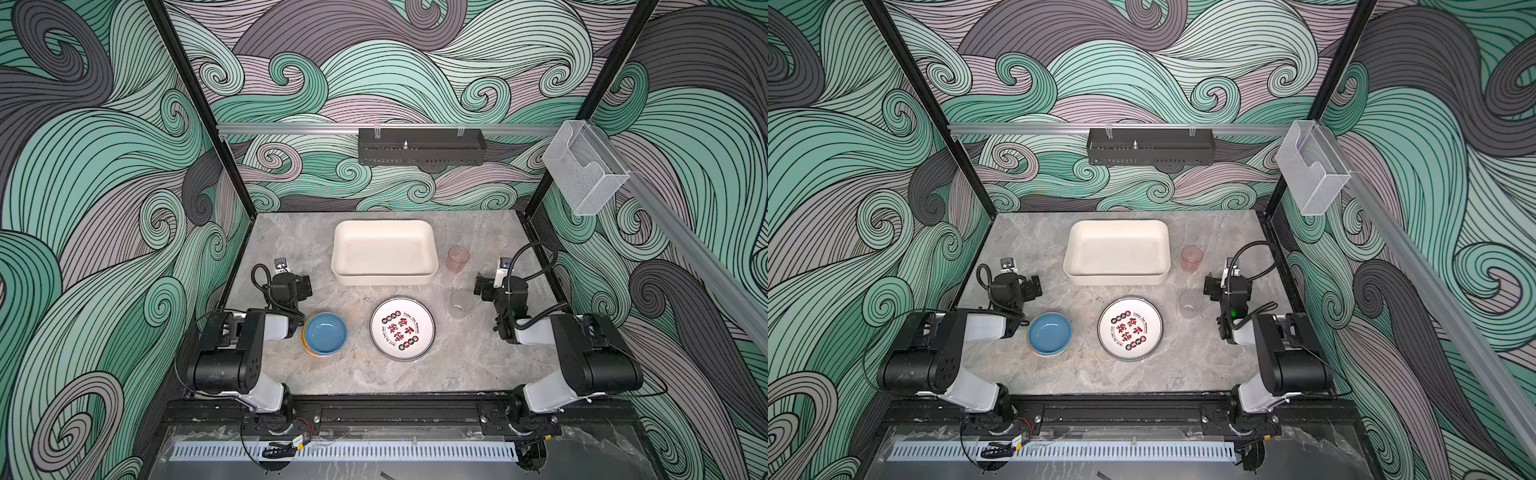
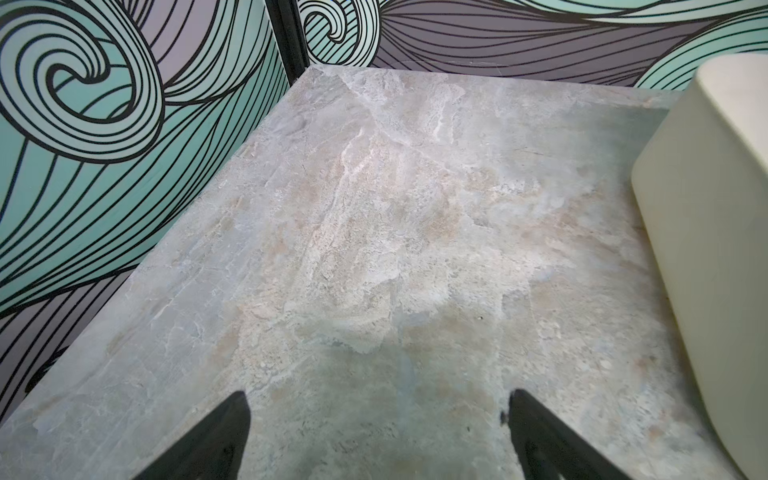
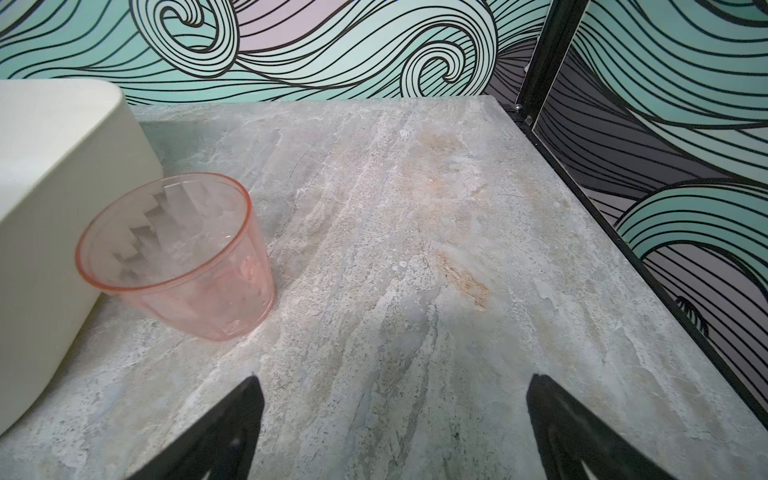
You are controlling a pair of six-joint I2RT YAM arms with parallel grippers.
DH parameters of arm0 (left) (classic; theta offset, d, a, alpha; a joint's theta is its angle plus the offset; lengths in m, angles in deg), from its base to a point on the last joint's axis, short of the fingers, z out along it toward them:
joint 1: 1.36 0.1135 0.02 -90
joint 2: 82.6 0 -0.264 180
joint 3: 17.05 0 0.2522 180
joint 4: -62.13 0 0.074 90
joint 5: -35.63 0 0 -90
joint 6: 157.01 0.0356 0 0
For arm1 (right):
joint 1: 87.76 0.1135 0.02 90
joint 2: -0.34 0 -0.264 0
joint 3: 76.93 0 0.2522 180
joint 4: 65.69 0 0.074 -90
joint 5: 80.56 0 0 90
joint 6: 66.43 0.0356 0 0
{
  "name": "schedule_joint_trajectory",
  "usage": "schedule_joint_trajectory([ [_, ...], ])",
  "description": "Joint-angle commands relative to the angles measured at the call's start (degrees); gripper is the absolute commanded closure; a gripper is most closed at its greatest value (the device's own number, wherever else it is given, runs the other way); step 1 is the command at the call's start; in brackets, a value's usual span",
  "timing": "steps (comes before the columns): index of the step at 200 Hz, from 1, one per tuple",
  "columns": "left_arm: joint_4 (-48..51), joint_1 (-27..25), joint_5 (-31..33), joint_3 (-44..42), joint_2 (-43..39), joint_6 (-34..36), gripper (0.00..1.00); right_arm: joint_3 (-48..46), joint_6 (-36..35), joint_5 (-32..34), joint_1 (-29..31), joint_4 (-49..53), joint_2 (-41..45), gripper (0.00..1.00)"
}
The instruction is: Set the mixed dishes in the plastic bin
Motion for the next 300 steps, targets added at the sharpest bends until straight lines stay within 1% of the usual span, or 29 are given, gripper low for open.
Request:
schedule_joint_trajectory([
  [1,0.3,0.4,-0.4,1.3,-1.1,-0.2,0.01,0.6,-0.6,-1.4,-0.4,-0.7,0.5,0.01],
  [168,0.3,0.5,-0.6,1.3,-1.2,-0.2,0.01,0.5,-0.5,-1.4,-0.3,-0.6,0.7,0.01],
  [181,0.0,0.5,-0.2,1.1,-1.9,0.2,0.01,0.8,0.4,1.5,-0.3,0.0,1.9,0.01],
  [188,2.4,0.4,0.4,1.9,-3.2,0.1,0.01,1.5,0.8,2.6,-0.3,3.1,4.0,0.01],
  [195,7.9,0.5,1.2,3.8,-4.8,-1.1,0.01,2.8,1.2,3.1,-0.3,8.1,6.4,0.01],
  [207,16.3,0.5,2.2,7.4,-6.3,-2.3,0.01,4.9,0.9,2.5,-0.3,14.0,9.5,0.01],
  [212,18.8,0.5,2.6,8.6,-6.3,-2.8,0.01,5.8,0.9,2.3,-0.3,16.3,10.6,0.01],
  [214,19.7,0.5,2.8,8.9,-7.8,-3.0,0.01,6.1,1.0,2.3,-0.2,17.6,11.0,0.01],
  [221,21.9,0.5,3.2,9.7,-9.1,-3.6,0.01,7.2,1.6,2.5,-0.3,20.0,12.5,0.01],
  [230,24.1,0.5,4.3,10.4,-10.5,-4.8,0.01,8.0,3.6,2.6,-0.3,21.9,14.4,0.01],
  [251,29.8,0.5,6.5,13.0,-13.3,-7.0,0.01,10.2,6.4,-0.8,-0.4,26.5,18.8,0.01],
  [263,34.4,0.5,6.9,15.5,-15.2,-9.4,0.01,12.5,10.9,0.6,-0.3,31.6,21.3,0.01],
  [274,38.6,0.5,6.7,18.0,-16.5,-13.5,0.01,15.6,18.9,3.2,-0.7,39.9,23.6,0.01],
  [280,40.6,0.6,5.9,19.4,-16.9,-16.2,0.01,17.6,25.4,4.1,-1.1,46.1,24.8,0.01],
  [287,45.5,0.7,4.4,21.8,-17.2,-20.1,0.01,19.5,31.6,3.9,-1.7,52.4,26.0,0.01],
  [292,47.7,0.7,3.0,23.3,-17.2,-21.7,0.01,20.0,34.6,1.9,-2.5,53.8,26.6,0.01],
  [300,49.8,0.7,0.6,24.8,-17.2,-23.8,0.01,19.8,36.7,-5.3,-4.4,53.0,27.2,0.01],
])
